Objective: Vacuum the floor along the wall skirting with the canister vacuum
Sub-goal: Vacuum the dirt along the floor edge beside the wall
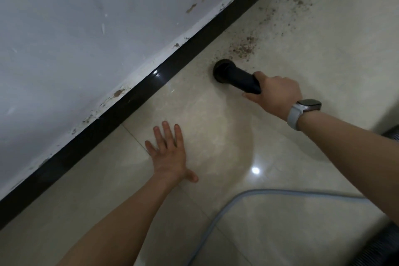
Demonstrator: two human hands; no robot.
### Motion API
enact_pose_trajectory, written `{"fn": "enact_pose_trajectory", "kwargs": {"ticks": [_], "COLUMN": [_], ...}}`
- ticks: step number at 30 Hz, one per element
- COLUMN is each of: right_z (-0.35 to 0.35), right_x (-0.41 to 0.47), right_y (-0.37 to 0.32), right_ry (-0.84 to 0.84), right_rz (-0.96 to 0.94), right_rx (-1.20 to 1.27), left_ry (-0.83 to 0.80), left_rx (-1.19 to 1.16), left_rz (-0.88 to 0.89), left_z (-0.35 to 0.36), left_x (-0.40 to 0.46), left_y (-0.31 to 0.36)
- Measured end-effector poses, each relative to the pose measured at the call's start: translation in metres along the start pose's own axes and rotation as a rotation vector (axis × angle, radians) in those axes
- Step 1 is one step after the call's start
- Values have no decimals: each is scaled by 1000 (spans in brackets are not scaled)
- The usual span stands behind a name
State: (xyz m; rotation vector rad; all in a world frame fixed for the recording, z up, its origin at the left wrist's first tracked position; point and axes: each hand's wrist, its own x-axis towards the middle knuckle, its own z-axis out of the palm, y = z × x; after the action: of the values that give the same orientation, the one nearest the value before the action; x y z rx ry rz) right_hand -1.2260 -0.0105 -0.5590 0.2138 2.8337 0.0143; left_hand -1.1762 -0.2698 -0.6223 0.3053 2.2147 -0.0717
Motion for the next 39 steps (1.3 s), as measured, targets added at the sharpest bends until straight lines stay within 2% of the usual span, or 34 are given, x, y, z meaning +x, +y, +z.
{"fn": "enact_pose_trajectory", "kwargs": {"ticks": [4,6,8,14,18,20,22,25,29,34,39], "right_z": [4,3,2,-7,0,-10,-33,-80,-157,-268,-385], "right_x": [-21,-20,-7,30,-1,-24,-46,-84,-151,-230,-292], "right_y": [-55,-78,-84,-31,-18,-18,-22,-34,-58,-70,-38], "right_ry": [-56,-74,-77,50,49,70,95,115,78,191,62], "right_rz": [-304,-390,-369,-70,-76,-75,-48,-31,-82,-23,91], "right_rx": [-13,-46,-35,-39,-53,-25,17,118,215,320,643], "left_ry": [12,12,21,51,40,46,48,78,-10,131,270], "left_rx": [0,-7,-5,-2,4,-135,-470,-1038,-1623,-1796,-1652], "left_rz": [-9,-16,-16,-10,5,-17,-58,-14,68,91,92], "left_z": [1,2,3,4,-4,-14,-31,-71,-153,-231,-313], "left_x": [1,1,2,4,-4,-15,-37,-101,-204,-326,-441], "left_y": [1,1,0,-1,-4,-9,-8,11,47,78,107]}}
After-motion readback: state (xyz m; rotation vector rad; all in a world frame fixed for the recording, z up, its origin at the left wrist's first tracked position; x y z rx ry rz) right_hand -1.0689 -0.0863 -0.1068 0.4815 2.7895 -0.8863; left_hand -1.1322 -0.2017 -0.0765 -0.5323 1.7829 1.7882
